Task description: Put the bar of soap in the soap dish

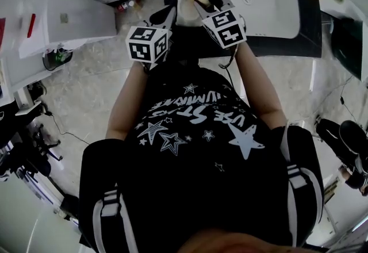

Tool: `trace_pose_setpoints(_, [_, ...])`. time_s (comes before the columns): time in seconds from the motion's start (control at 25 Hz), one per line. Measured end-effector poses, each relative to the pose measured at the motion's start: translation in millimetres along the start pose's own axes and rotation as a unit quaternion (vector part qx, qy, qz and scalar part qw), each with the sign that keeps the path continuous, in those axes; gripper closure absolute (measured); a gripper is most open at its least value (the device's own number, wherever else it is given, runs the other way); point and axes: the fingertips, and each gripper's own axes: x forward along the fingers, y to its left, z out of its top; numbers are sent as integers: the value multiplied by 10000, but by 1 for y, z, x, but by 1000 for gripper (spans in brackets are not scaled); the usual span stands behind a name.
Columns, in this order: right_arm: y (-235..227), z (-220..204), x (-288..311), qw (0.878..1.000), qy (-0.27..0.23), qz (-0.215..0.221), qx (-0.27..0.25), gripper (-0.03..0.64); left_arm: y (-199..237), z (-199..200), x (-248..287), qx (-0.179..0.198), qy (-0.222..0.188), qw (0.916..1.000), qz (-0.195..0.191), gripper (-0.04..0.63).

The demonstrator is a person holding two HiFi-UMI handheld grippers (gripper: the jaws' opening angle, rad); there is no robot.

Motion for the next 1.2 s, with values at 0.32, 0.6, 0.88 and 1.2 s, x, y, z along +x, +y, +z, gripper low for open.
trace_pose_setpoints(0.32, [17, -1, 10, 9818, 501, -319, -1803, 486, 5, -2, 10, 66, 164, 9997, -170, 584])
trace_pose_setpoints(0.6, [29, -2, 18, 9544, 860, -232, -2848, 485, 6, -5, 13, 55, 197, 9993, -303, 584])
trace_pose_setpoints(0.88, [38, -11, 18, 9509, 1108, 141, -2886, 483, 4, -8, 11, 81, 234, 9989, -397, 584])
trace_pose_setpoints(1.2, [49, -9, 12, 9714, 1047, 571, -2052, 459, 0, -8, 10, 131, 243, 9985, -462, 584])
